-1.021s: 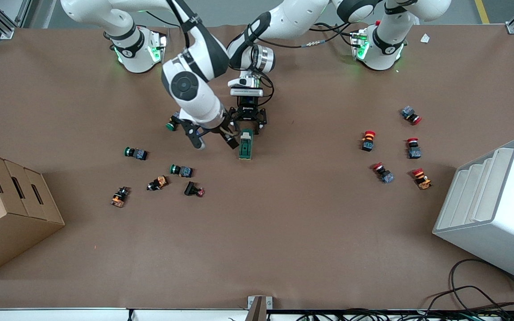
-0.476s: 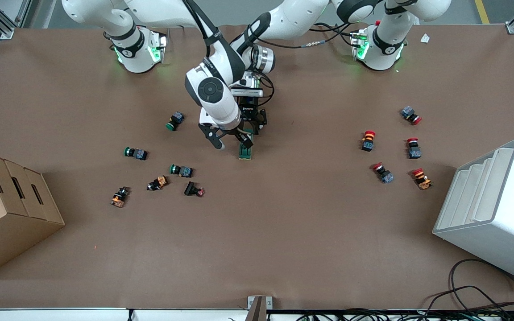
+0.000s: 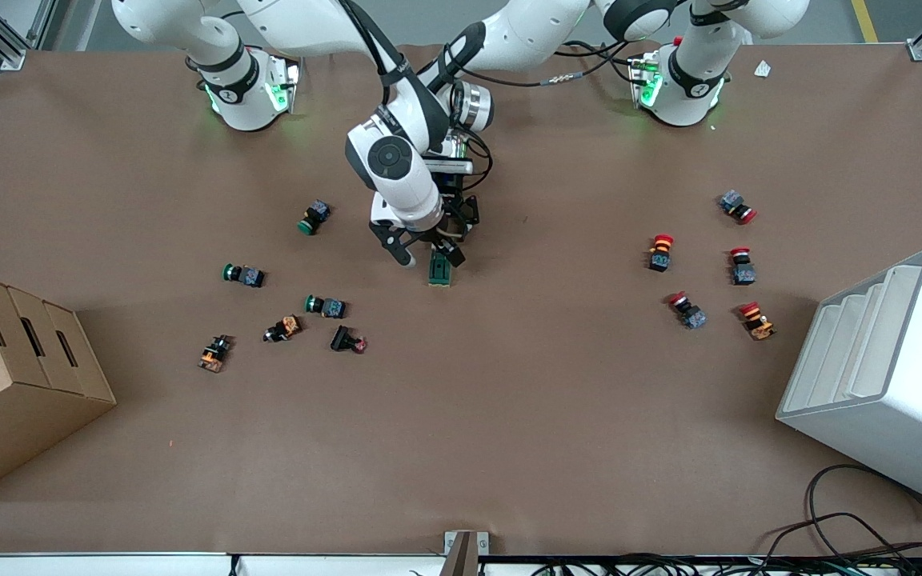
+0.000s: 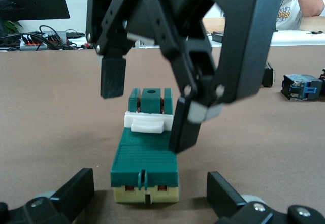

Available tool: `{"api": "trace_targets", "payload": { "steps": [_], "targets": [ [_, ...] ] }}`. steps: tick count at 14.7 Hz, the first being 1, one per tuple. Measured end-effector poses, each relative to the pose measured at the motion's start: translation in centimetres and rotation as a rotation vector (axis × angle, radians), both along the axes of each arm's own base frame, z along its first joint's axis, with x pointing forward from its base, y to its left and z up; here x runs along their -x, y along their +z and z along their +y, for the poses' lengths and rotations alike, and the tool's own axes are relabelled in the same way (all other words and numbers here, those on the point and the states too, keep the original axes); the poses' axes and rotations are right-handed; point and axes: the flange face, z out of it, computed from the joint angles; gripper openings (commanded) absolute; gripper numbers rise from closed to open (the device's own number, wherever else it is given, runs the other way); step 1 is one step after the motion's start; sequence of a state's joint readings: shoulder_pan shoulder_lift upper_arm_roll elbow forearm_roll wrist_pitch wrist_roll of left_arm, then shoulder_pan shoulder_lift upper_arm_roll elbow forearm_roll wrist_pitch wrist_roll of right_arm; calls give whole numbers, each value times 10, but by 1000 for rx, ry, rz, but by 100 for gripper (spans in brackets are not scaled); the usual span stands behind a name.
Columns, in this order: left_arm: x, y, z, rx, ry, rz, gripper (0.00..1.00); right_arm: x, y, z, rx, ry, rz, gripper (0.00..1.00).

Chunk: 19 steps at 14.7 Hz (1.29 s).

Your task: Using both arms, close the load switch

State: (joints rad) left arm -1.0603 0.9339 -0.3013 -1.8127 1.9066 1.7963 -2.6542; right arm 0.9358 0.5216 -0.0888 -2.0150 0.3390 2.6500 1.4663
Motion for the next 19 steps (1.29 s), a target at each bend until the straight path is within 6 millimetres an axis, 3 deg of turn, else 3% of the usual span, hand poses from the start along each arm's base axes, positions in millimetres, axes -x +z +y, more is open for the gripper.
{"api": "trace_targets", "payload": {
  "steps": [2,14,19],
  "targets": [
    [0,0,0,1,0,0,100,0,-4,3,-2,-3,-3,100],
    [0,0,0,1,0,0,100,-15,14,9,-24,-43,7,100],
    [0,0,0,1,0,-1,100,-37,35,2,-50,-74,-11,100]
  ]
}}
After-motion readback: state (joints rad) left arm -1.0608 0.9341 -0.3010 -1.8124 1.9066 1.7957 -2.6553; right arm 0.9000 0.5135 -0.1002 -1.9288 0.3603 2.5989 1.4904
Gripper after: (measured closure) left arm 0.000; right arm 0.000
